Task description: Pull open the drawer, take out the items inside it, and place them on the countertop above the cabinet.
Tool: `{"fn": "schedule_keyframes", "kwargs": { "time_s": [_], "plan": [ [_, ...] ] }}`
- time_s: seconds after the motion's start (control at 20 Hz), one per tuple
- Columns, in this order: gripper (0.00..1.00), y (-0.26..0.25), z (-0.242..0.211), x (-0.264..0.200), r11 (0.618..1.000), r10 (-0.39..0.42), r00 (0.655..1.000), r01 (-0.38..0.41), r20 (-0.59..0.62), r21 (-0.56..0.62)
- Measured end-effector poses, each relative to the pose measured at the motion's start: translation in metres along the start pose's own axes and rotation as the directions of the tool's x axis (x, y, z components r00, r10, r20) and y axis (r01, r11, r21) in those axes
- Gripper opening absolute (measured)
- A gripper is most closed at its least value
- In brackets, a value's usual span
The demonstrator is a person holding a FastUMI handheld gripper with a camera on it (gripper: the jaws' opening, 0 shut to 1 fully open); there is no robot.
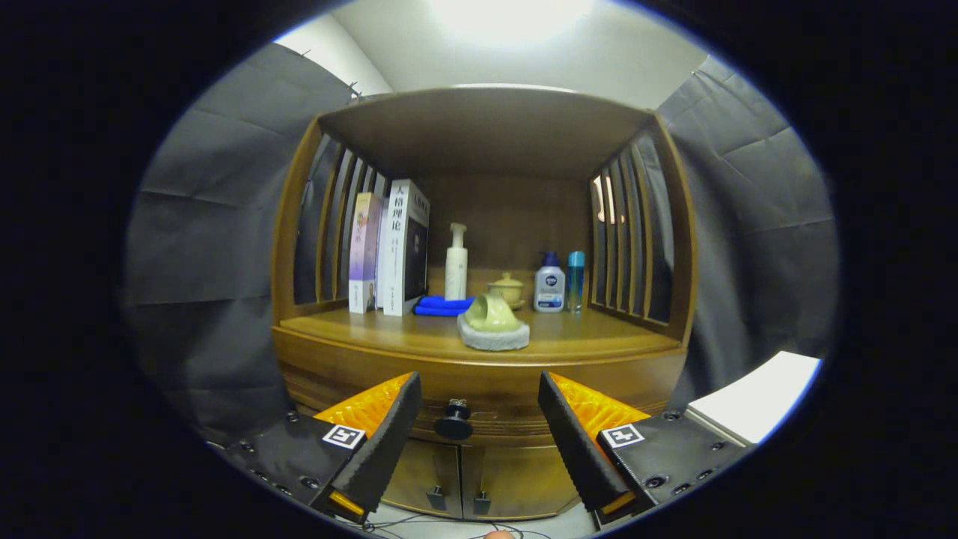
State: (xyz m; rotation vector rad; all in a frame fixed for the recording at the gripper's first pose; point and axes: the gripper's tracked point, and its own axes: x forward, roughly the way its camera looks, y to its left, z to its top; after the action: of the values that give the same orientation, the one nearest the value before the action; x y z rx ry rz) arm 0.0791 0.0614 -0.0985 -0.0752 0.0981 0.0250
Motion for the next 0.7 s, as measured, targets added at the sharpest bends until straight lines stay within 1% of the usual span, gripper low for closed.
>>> {"fn": "schedule_keyframes", "kwargs": {
  "time_s": [0.2, 0.45, 0.7],
  "plan": [
    [0.99, -0.007, 0.024, -0.035, 0.999, 0.015, 0.999, -0.014, 0.031, -0.031],
    [0.99, -0.007, 0.031, -0.071, 0.999, 0.043, 0.999, -0.043, 0.018, -0.007],
    [0.99, -0.014, 0.037, -0.096, 0.999, 0.04, 0.999, -0.04, 0.036, -0.007]
  ]
}}
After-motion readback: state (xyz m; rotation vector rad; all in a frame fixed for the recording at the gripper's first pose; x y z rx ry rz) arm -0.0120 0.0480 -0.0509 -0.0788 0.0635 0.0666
